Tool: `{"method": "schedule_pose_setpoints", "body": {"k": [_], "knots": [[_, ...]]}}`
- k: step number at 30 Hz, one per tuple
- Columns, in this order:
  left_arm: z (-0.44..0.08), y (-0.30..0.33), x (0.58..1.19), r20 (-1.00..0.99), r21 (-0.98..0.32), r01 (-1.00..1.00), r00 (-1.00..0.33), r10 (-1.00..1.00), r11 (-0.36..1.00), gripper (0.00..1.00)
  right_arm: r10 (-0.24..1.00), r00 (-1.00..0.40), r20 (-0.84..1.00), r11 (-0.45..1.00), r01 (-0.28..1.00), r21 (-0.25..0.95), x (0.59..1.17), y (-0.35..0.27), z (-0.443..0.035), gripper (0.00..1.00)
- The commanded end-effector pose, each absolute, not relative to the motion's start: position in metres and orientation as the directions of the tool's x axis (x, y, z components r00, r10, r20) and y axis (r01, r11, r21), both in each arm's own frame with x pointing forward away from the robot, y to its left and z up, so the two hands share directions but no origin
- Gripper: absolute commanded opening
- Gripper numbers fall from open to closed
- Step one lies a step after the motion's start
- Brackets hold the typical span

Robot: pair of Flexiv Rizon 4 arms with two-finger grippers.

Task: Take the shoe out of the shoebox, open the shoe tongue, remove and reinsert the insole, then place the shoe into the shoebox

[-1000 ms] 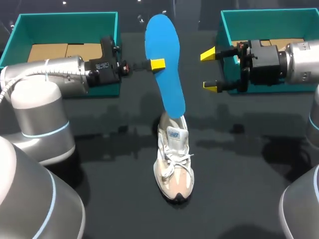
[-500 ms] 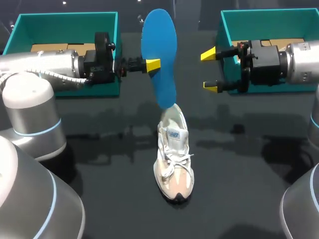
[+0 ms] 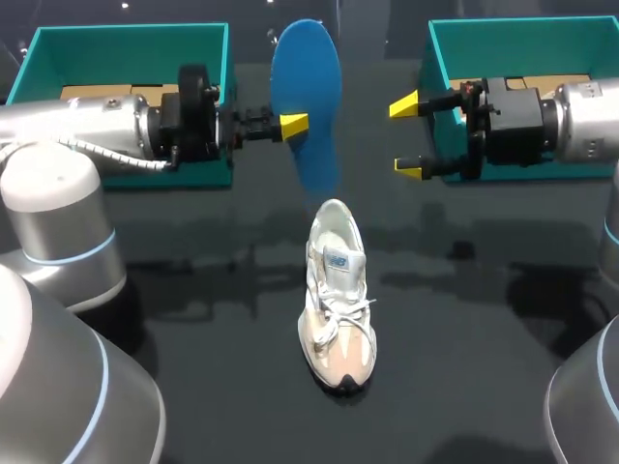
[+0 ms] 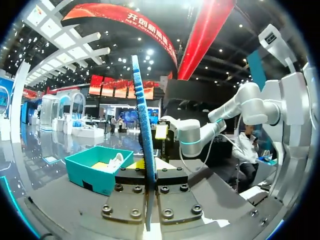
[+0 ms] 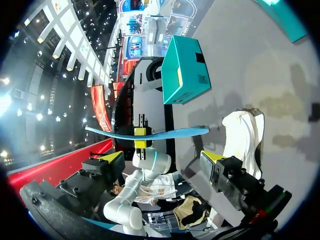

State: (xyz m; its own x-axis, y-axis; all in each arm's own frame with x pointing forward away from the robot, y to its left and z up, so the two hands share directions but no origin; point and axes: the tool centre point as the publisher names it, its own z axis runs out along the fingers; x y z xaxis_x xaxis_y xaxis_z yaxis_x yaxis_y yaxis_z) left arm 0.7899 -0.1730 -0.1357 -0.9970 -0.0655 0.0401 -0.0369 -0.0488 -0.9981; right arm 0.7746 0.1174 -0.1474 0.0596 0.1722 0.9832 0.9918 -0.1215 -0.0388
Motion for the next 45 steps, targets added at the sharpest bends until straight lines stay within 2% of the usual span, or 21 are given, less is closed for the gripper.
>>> {"method": "schedule_pose_setpoints", "body": {"k": [1, 7, 12, 16, 17, 33, 38, 40, 45], "knots": [[-0.135, -0.165, 0.783, -0.257, -0.966, 0.259, -0.964, -0.066, -0.021, 0.00, 0.174, 0.060, 0.983, -0.124, 0.992, -0.039, 0.774, 0.119, -0.148, 1.00], [-0.134, -0.163, 0.782, -0.574, -0.818, 0.574, -0.817, -0.056, 0.022, 0.00, 0.174, 0.060, 0.983, -0.124, 0.992, -0.039, 0.774, 0.119, -0.148, 1.00], [-0.135, -0.161, 0.784, -0.737, -0.675, 0.737, -0.676, -0.007, 0.031, 0.00, 0.174, 0.060, 0.983, -0.124, 0.992, -0.039, 0.774, 0.119, -0.148, 1.00], [-0.136, -0.159, 0.789, -0.857, -0.514, 0.856, -0.515, 0.018, 0.054, 0.00, 0.174, 0.060, 0.983, -0.124, 0.992, -0.039, 0.774, 0.119, -0.148, 1.00], [-0.136, -0.158, 0.789, -0.873, -0.486, 0.873, -0.487, 0.021, 0.041, 0.00, 0.174, 0.060, 0.983, -0.124, 0.992, -0.039, 0.774, 0.119, -0.148, 1.00], [-0.136, -0.158, 0.789, -0.873, -0.486, 0.873, -0.487, 0.021, 0.041, 0.00, 0.174, 0.060, 0.983, -0.124, 0.992, -0.039, 0.774, 0.119, -0.148, 1.00], [-0.138, -0.164, 0.785, -0.946, -0.323, 0.946, -0.324, 0.030, 0.033, 0.00, 0.174, 0.060, 0.983, -0.124, 0.992, -0.039, 0.774, 0.119, -0.148, 1.00], [-0.138, -0.167, 0.786, -0.974, -0.220, 0.973, -0.223, 0.029, 0.063, 0.00, 0.174, 0.060, 0.983, -0.124, 0.992, -0.039, 0.774, 0.119, -0.148, 1.00], [-0.141, -0.173, 0.790, -0.993, -0.108, 0.991, -0.112, 0.043, 0.084, 0.00, 0.174, 0.060, 0.983, -0.124, 0.992, -0.039, 0.774, 0.119, -0.148, 1.00]]}}
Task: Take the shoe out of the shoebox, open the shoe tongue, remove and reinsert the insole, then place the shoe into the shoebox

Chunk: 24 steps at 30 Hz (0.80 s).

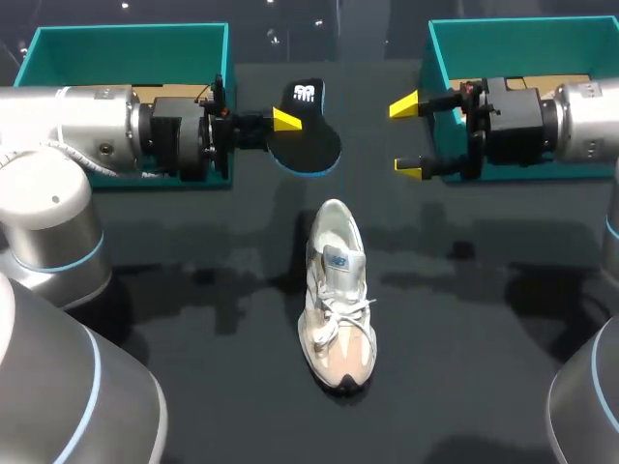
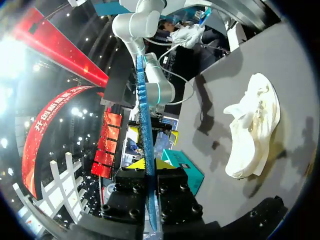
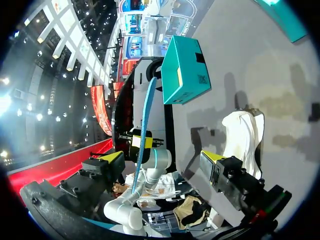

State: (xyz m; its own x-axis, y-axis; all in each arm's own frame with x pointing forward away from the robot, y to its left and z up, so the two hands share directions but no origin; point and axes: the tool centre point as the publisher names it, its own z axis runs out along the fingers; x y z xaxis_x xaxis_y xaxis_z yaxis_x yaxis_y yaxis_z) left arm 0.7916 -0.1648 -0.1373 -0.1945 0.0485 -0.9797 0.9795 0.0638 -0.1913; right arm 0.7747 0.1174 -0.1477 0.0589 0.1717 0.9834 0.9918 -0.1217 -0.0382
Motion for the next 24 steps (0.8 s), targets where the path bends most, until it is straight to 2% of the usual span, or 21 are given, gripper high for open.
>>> {"method": "schedule_pose_setpoints", "body": {"k": [1, 18, 20, 23, 24], "knots": [[-0.142, -0.174, 0.790, -0.995, -0.089, 0.993, -0.093, 0.048, 0.084, 0.00, 0.182, 0.057, 0.982, -0.120, 0.992, -0.035, 0.774, 0.121, -0.148, 1.00], [-0.153, -0.195, 0.804, -0.997, -0.003, 0.998, -0.008, 0.073, 0.056, 0.00, 0.183, -0.003, 0.983, -0.037, 0.999, 0.010, 0.761, 0.152, -0.152, 1.00], [-0.154, -0.196, 0.805, -0.997, 0.010, 0.998, 0.005, 0.075, 0.059, 0.00, 0.174, -0.001, 0.985, -0.028, 1.000, 0.006, 0.761, 0.156, -0.154, 0.94], [-0.155, -0.198, 0.806, -0.997, 0.019, 0.997, 0.014, 0.074, 0.073, 0.00, 0.141, 0.005, 0.990, -0.024, 1.000, -0.002, 0.760, 0.162, -0.156, 0.80], [-0.156, -0.198, 0.806, -0.997, 0.022, 0.997, 0.016, 0.073, 0.074, 0.00, 0.135, 0.010, 0.991, -0.024, 1.000, -0.007, 0.759, 0.165, -0.156, 0.80]]}}
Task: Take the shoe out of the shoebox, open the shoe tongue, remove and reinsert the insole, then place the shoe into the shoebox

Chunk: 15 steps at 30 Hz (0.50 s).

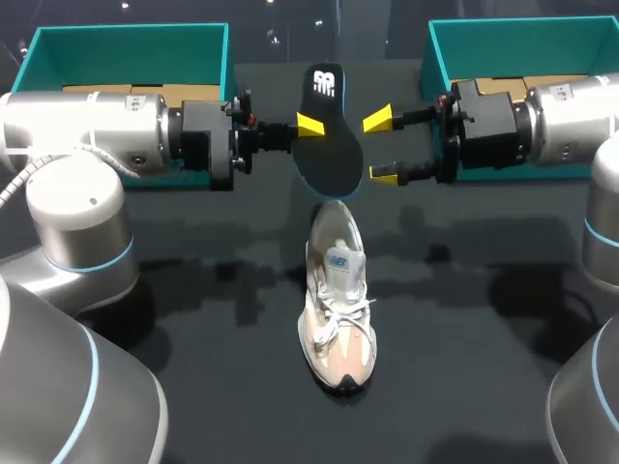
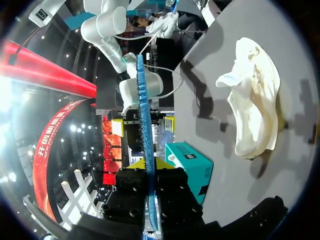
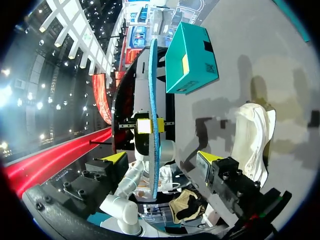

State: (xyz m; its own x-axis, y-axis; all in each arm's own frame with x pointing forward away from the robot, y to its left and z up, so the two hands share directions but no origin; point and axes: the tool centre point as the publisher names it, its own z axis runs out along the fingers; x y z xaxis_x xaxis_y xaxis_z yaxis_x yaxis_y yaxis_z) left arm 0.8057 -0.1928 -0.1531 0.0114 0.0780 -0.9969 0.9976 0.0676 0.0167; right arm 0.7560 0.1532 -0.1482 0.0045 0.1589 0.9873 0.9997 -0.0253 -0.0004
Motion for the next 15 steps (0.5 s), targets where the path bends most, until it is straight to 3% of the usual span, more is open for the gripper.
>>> {"method": "schedule_pose_setpoints", "body": {"k": [1, 4, 9, 11, 15], "knots": [[-0.157, -0.199, 0.805, -0.997, 0.032, 0.997, 0.026, 0.076, 0.077, 0.00, 0.129, 0.009, 0.992, -0.020, 1.000, -0.007, 0.759, 0.167, -0.156, 0.79], [-0.158, -0.201, 0.805, -0.997, 0.034, 0.997, 0.028, 0.076, 0.074, 0.00, 0.124, 0.011, 0.992, -0.010, 1.000, -0.010, 0.759, 0.173, -0.155, 0.71], [-0.158, -0.203, 0.805, -0.997, 0.040, 0.996, 0.035, 0.071, 0.074, 0.00, 0.118, 0.005, 0.993, 0.010, 1.000, -0.007, 0.759, 0.182, -0.154, 0.68], [-0.159, -0.204, 0.805, -0.997, 0.042, 0.996, 0.037, 0.070, 0.075, 0.00, 0.117, 0.002, 0.993, 0.017, 1.000, -0.004, 0.759, 0.185, -0.154, 0.56], [-0.159, -0.205, 0.804, -0.997, 0.046, 0.996, 0.041, 0.073, 0.074, 0.00, 0.108, 0.000, 0.994, 0.030, 1.000, -0.003, 0.759, 0.190, -0.155, 0.49]]}}
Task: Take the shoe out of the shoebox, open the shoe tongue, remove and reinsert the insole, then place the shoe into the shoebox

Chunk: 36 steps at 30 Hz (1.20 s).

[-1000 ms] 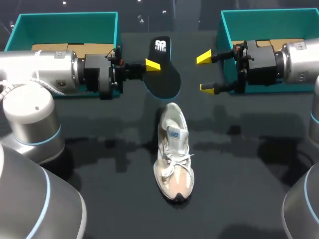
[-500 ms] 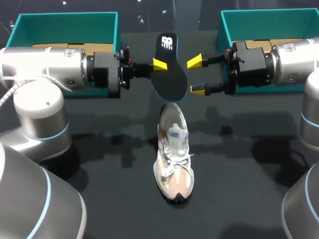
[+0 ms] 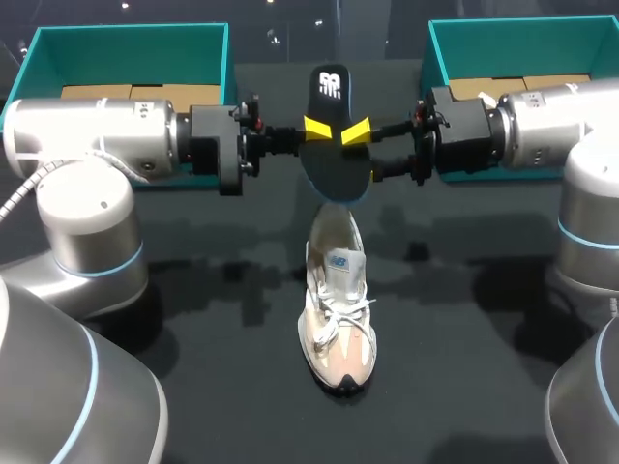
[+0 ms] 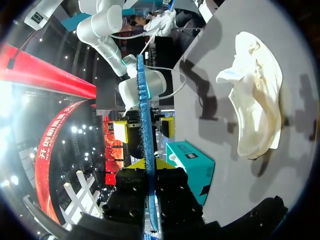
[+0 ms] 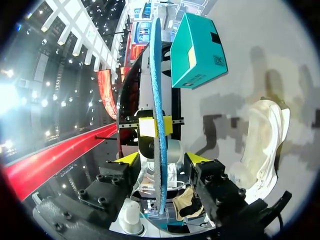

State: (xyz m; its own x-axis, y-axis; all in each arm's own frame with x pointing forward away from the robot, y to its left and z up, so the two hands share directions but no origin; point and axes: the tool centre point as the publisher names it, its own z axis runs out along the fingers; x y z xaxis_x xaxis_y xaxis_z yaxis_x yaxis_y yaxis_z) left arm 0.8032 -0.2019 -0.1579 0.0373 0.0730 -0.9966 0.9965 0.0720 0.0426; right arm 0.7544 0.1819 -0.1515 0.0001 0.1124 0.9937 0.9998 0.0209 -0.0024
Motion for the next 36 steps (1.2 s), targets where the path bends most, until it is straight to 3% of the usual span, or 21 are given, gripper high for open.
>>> {"method": "schedule_pose_setpoints", "body": {"k": [1, 9, 13, 23, 25, 29, 35, 36], "knots": [[-0.1597, -0.2058, 0.8036, -0.996, 0.047, 0.996, 0.041, 0.074, 0.073, 0.00, 0.108, 0.000, 0.994, 0.031, 1.000, -0.003, 0.7595, 0.1908, -0.1550, 0.47], [-0.1604, -0.2076, 0.8026, -0.996, 0.050, 0.996, 0.044, 0.074, 0.077, 0.00, 0.108, 0.002, 0.994, 0.035, 0.999, -0.006, 0.7586, 0.1944, -0.1552, 0.41], [-0.1606, -0.2080, 0.8025, -0.996, 0.052, 0.995, 0.046, 0.076, 0.080, 0.00, 0.100, 0.008, 0.995, 0.032, 0.999, -0.011, 0.7574, 0.1947, -0.1577, 0.33], [-0.1607, -0.2063, 0.8027, -0.995, 0.060, 0.994, 0.053, 0.080, 0.087, 0.00, 0.102, 0.019, 0.995, 0.014, 1.000, -0.020, 0.7539, 0.1916, -0.1584, 0.29], [-0.1608, -0.2062, 0.8027, -0.995, 0.062, 0.994, 0.055, 0.082, 0.088, 0.00, 0.102, 0.018, 0.995, 0.013, 1.000, -0.019, 0.7538, 0.1915, -0.1579, 0.25], [-0.1618, -0.2062, 0.8029, -0.995, 0.064, 0.994, 0.056, 0.084, 0.091, 0.00, 0.099, 0.007, 0.995, 0.017, 1.000, -0.009, 0.7544, 0.1930, -0.1562, 0.00], [-0.1644, -0.2067, 0.8028, -0.994, 0.064, 0.993, 0.054, 0.096, 0.098, 0.00, 0.097, -0.016, 0.995, 0.028, 1.000, 0.013, 0.7560, 0.1957, -0.1540, 0.00], [-0.1647, -0.2062, 0.8027, -0.994, 0.060, 0.993, 0.050, 0.100, 0.099, 0.25, 0.093, -0.020, 0.995, 0.029, 0.999, 0.018, 0.7564, 0.1953, -0.1539, 0.00]]}}
